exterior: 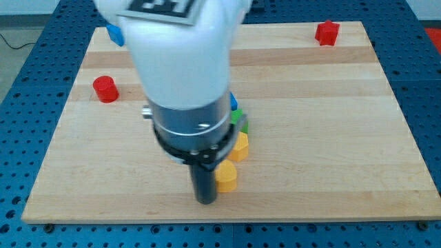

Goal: Move the red circle to the top of the blue cube

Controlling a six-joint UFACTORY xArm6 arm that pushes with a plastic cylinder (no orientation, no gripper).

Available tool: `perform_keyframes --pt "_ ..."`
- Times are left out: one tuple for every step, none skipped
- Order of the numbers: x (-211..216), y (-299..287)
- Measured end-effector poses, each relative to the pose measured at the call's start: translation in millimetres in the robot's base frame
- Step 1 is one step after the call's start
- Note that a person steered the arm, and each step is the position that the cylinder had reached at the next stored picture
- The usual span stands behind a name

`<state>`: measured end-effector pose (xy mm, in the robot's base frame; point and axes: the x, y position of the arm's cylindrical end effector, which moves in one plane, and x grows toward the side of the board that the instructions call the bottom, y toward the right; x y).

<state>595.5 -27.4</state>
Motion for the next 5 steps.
perform_keyframes --pt "-2 16" --pt "-8 14" --pt "0 10" --pt "3 -6" --pt "-41 -85"
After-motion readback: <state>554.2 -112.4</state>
